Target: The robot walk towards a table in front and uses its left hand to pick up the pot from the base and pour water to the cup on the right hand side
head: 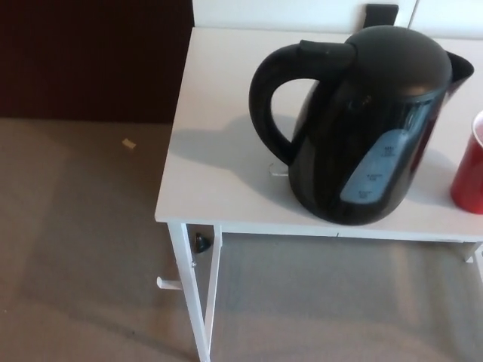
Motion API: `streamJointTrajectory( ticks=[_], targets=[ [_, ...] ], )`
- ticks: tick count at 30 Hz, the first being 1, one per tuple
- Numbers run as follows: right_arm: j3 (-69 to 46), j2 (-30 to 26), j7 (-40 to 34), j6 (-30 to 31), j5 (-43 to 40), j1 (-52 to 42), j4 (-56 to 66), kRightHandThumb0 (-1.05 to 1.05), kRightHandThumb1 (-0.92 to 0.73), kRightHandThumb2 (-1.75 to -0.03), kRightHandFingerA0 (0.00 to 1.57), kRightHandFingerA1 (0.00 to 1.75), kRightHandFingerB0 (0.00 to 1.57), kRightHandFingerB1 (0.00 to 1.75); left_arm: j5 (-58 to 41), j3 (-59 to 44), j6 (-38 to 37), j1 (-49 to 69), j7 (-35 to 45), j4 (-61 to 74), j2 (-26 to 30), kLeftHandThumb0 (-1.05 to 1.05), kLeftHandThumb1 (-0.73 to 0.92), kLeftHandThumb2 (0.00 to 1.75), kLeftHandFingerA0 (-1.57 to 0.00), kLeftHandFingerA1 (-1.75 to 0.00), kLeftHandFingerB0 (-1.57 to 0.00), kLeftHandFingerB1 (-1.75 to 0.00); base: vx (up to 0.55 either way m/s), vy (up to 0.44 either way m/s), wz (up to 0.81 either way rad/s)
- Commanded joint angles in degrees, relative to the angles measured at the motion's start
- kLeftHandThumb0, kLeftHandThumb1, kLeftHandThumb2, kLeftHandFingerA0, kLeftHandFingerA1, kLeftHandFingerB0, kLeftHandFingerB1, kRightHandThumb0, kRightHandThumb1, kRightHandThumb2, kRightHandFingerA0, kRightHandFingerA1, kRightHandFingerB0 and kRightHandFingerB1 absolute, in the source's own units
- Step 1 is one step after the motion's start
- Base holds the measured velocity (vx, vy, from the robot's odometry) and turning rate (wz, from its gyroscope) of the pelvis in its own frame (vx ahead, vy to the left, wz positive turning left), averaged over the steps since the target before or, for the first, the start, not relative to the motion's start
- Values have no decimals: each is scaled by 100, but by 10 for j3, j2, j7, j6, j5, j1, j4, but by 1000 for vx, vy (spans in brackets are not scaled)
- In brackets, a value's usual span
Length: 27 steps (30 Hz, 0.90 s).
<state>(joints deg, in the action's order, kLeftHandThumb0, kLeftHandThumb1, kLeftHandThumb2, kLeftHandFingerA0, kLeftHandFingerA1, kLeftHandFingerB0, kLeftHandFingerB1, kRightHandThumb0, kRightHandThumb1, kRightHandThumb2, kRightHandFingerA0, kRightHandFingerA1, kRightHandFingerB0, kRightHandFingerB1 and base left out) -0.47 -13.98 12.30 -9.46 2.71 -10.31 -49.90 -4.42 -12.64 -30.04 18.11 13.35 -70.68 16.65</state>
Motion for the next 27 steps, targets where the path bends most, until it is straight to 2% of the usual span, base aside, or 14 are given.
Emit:
streamJointTrajectory(
  ticks=[1,4,5,14,17,18,19,21,22,23,24,27],
  targets=[
    [0,-10,-2,-5,6,5,-2,-35,-62,-58,62,51,38,40,10,3,-5,-6,-15,-3,8,-33,47,65,-55,-47,-41,-43,-22,0,9],
    [-1,-12,-2,-3,6,13,-5,-34,-62,-58,62,51,38,41,11,6,-3,-12,-19,-1,7,-33,46,66,-56,-48,-40,-43,-42,-107,6],
    [-2,-11,-3,-5,6,14,-9,-32,-63,-58,64,52,40,42,10,5,-5,-11,-16,-2,8,-25,54,57,-60,-41,-44,-36,-31,-170,3],
    [3,-12,-10,-6,15,14,-9,-34,-61,-58,65,50,41,41,10,8,-13,-8,-21,1,8,-25,54,57,-60,-41,-46,-37,-6,-286,9],
    [-1,-12,0,-3,9,28,-16,-32,-65,-59,60,50,40,41,9,7,-11,-19,-13,-2,8,-26,55,57,-59,-41,-43,-36,14,-140,5],
    [0,-13,1,-4,10,28,-16,-32,-65,-59,60,50,40,41,10,8,-10,-20,-13,-4,8,-26,55,57,-59,-41,-43,-36,-7,-101,-2],
    [3,-14,-1,-8,14,30,-20,-32,-65,-59,60,51,41,43,11,8,-7,-22,-17,-5,8,-33,46,66,-55,-49,-39,-43,-11,-82,6],
    [3,-15,-1,-9,15,30,-21,-32,-65,-59,60,51,41,43,11,8,-7,-23,-17,-6,8,-33,46,66,-55,-49,-39,-43,0,0,0],
    [5,-16,-3,-9,18,36,-22,-31,-63,-58,60,53,41,43,13,10,-10,-24,-20,-3,8,-25,54,57,-61,-42,-44,-37,0,0,0],
    [9,-19,-6,-9,24,44,-24,-31,-63,-58,60,53,41,43,16,12,-14,-26,-23,0,7,-25,54,57,-61,-42,-44,-37,19,58,-11],
    [11,-19,-7,-12,26,49,-31,-32,-63,-58,62,54,43,44,12,8,-12,-28,-17,0,7,-36,46,68,-56,-50,-40,-44,12,110,-6],
    [13,-18,-8,-14,26,50,-36,-33,-63,-58,63,54,43,43,11,6,-6,-34,-13,-5,10,-36,46,68,-55,-50,-39,-44,93,137,4]
  ],
)
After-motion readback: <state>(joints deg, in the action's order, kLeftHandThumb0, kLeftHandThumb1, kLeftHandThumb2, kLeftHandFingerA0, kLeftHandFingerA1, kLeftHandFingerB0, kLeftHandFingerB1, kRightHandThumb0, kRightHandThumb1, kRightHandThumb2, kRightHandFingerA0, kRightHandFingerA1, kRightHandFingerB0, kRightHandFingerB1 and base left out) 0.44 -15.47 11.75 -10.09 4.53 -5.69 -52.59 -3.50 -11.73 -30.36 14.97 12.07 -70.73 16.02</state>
